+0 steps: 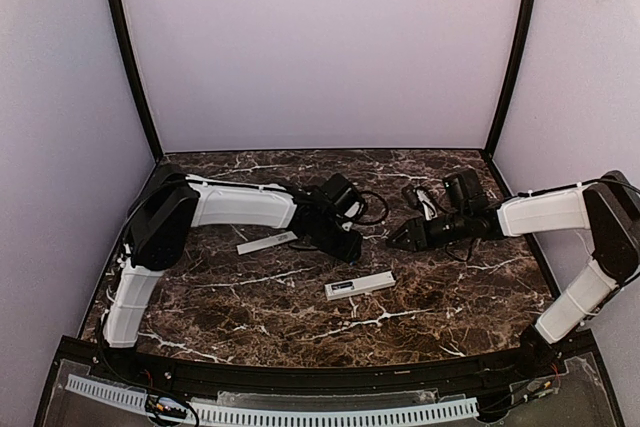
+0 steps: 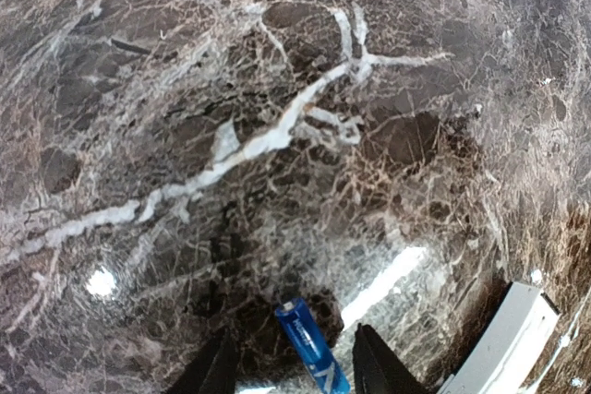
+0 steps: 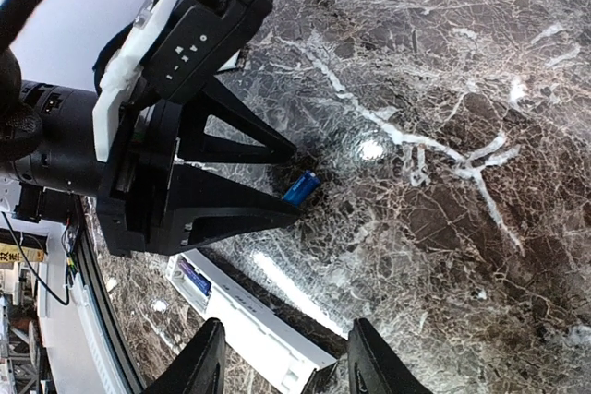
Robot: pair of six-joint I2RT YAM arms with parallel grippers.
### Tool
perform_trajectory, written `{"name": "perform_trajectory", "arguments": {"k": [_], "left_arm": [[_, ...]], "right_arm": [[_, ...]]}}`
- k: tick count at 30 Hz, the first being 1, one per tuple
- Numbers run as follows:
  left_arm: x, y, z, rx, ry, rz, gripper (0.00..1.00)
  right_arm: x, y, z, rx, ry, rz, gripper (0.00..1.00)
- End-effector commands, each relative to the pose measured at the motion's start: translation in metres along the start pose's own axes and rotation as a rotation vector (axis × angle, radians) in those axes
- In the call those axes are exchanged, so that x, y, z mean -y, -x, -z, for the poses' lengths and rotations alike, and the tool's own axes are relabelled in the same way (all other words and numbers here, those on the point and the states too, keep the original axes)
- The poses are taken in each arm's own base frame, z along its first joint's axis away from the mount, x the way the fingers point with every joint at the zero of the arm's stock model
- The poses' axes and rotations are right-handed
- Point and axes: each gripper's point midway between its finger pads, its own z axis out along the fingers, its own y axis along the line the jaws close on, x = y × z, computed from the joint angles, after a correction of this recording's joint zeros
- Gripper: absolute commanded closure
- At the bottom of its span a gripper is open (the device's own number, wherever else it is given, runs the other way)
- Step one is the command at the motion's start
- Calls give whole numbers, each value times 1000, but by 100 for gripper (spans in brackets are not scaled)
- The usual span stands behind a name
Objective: Load the batteries into the remote control
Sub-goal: Pick up the battery from the center of the board.
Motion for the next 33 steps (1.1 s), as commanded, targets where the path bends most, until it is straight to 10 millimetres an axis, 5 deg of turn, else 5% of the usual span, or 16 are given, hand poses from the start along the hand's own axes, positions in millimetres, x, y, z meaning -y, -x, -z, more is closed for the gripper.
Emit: {"name": "perform_trajectory", "arguments": {"k": [1,7,22,33], "left_arm": [[-5,-13,-3,-70,60,-33,58],[-20,-23,-6,-133,174,-82,71],[-54,-75,42,-329,286,-190,99],[-73,-126,66,-535,279,-233,95]], "right_arm": [[0,2,3,7,0,9,56],[1,3,3,10,-3,10,57],[2,-2,5,8,-10,11,60],[2,-4,6,6,-9,11,61]]}}
